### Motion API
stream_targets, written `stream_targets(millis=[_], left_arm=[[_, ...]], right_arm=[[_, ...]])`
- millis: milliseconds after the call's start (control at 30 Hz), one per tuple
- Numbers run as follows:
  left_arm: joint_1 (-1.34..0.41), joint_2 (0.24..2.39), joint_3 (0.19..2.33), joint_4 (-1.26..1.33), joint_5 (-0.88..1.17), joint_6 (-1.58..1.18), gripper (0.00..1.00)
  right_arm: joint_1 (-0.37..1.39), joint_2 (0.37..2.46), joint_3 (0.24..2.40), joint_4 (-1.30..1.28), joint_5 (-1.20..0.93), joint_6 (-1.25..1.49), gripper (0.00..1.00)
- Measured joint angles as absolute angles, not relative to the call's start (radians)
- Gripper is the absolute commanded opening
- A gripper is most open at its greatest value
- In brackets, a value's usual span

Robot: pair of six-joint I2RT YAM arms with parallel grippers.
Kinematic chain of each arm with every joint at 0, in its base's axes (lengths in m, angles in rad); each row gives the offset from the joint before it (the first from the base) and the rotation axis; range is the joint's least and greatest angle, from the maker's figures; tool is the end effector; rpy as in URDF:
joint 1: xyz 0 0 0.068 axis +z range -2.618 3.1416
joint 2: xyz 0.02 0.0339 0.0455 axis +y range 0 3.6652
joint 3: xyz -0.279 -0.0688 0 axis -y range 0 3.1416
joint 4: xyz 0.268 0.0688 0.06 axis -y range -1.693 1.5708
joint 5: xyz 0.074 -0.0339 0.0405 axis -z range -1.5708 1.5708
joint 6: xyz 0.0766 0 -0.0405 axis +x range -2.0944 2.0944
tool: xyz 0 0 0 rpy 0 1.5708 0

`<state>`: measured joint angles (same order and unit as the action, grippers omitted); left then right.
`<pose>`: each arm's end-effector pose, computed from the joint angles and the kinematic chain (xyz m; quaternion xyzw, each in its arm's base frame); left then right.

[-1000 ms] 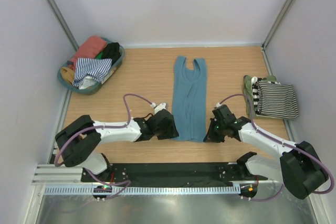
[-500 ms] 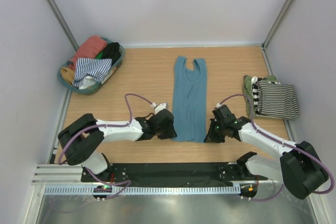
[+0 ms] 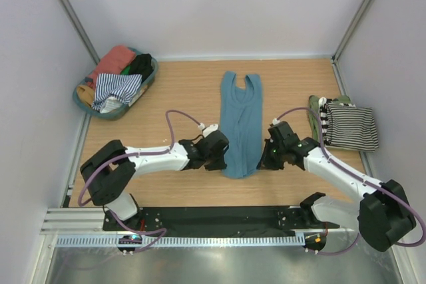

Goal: Fold and stack the tank tops
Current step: Fold the tank top

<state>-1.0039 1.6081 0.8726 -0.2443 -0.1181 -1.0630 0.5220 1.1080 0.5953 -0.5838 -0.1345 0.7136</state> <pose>0.1972 -0.2929 0.1324 -0.0454 0.9541 -0.2208 0.1973 0.1915 0.1220 0.1506 0.0771 0.9669 0.1890 0.1532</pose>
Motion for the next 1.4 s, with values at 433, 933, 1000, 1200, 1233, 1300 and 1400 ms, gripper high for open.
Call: stream_targets(millis=[433, 933, 1000, 1200, 1233, 1300, 1400], left_arm=[[-0.822, 1.636, 1.088, -0.34, -0.131, -0.951, 0.0], [-0.67, 1.903, 1.449, -0.385, -0.1, -0.817, 0.0], [-0.657, 1.931, 1.487, -0.385, -0.091, -0.801, 0.0], [-0.621, 1.997, 1.578, -0.376, -0.043, -0.777, 0.0], [-0.613, 2.01, 1.591, -0.374, -0.028, -0.776, 0.0], [-0.6, 2.041, 1.619, -0.37, -0.005, -0.775, 0.0], [-0.587, 2.081, 1.645, -0.366, 0.018, -0.773, 0.0]], right_arm=[[0.515, 1.311, 0.9, -0.583, 0.001, 0.652, 0.01], [0.369, 1.564, 1.211, -0.568, 0.129, 0.576, 0.01], [0.344, 1.601, 1.229, -0.56, 0.128, 0.57, 0.01], [0.304, 1.717, 1.319, -0.557, 0.121, 0.552, 0.01], [0.303, 1.731, 1.333, -0.554, 0.12, 0.551, 0.01], [0.299, 1.763, 1.362, -0.551, 0.117, 0.55, 0.01], [0.295, 1.792, 1.386, -0.548, 0.11, 0.548, 0.01]])
